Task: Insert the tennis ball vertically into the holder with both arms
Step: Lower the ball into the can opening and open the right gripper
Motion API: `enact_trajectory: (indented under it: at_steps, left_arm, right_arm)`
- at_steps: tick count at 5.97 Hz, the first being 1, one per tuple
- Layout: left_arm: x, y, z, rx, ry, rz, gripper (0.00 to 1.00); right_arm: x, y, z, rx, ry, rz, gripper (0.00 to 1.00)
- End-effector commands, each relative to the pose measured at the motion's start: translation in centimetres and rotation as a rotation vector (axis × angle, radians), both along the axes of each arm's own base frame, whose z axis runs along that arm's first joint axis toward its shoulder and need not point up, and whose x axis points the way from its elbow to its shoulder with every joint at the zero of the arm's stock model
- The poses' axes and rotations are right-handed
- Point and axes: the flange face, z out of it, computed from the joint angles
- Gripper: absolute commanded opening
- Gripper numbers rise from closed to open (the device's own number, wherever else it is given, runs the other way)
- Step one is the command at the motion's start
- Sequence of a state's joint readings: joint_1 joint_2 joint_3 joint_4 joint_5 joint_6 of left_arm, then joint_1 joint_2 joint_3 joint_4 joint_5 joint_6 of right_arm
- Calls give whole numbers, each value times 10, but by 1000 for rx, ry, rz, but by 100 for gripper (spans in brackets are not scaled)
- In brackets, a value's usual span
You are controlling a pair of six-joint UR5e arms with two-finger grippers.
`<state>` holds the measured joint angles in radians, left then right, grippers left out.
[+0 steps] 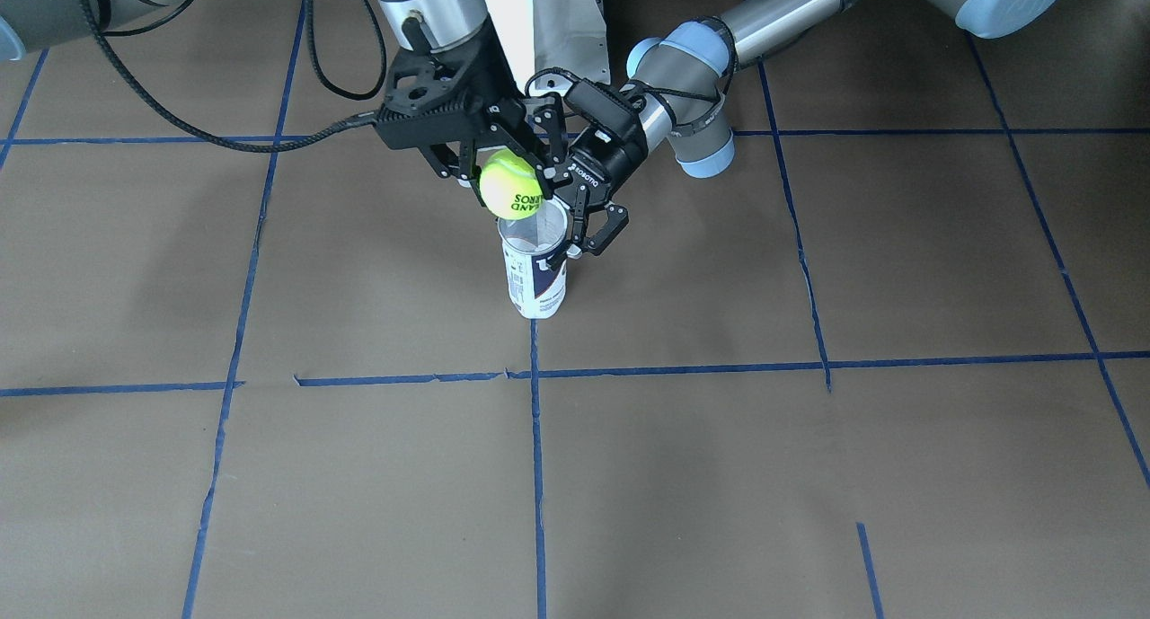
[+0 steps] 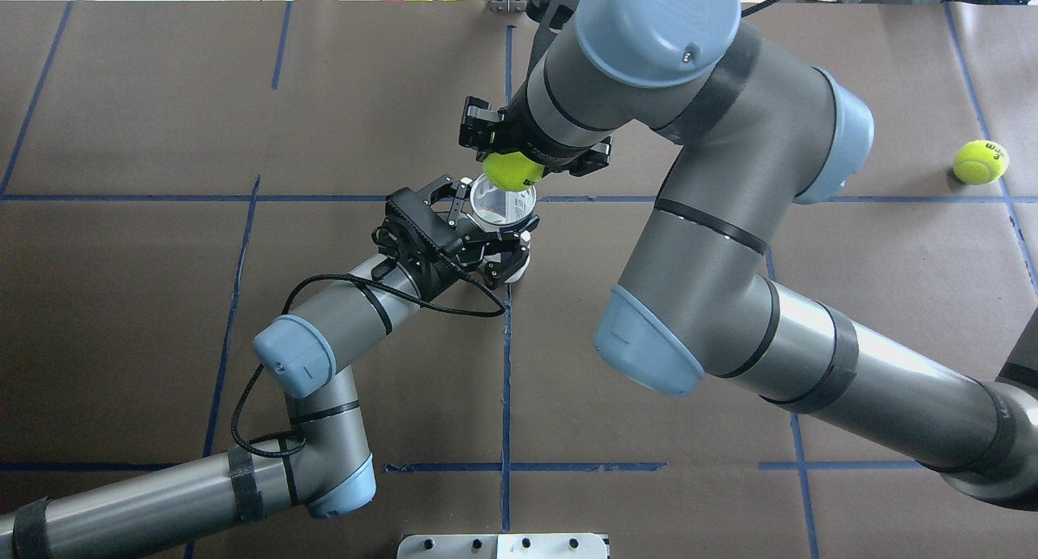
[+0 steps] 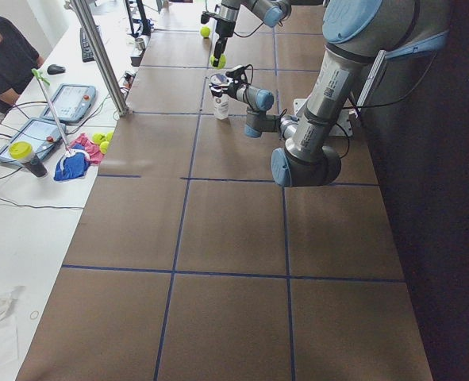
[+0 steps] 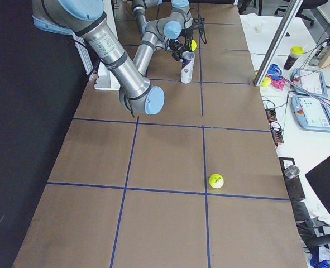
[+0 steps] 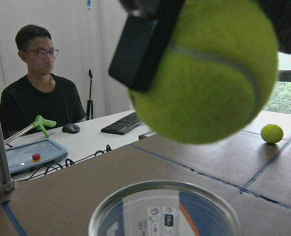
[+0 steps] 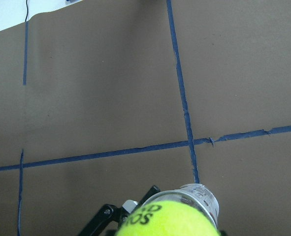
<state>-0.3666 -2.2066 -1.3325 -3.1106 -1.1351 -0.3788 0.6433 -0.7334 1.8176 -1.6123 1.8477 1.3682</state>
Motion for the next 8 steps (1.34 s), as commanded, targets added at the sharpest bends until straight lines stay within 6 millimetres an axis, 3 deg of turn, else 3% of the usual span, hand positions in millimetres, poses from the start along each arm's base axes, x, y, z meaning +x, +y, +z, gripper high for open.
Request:
enact_trajectory:
  at_steps: [1, 3, 5, 6, 8]
  left_arm:
    - [-1, 0, 1, 2, 6, 0, 89]
    - [-1, 0, 1, 2, 6, 0, 89]
    - [-1, 0, -1, 3, 7, 0, 89]
    - [-1, 0, -1, 3, 7, 0, 89]
    - [-1, 0, -1, 3, 7, 0, 89]
  right_arm:
    - [-10, 0, -1, 2, 11, 5, 11]
    - [-18, 2, 4, -6, 21, -6, 19]
    - [-20, 2, 4, -6, 22, -8, 84]
    - [-20, 2, 4, -7, 23, -8, 98]
    - [-18, 2, 3, -2, 20, -10, 99]
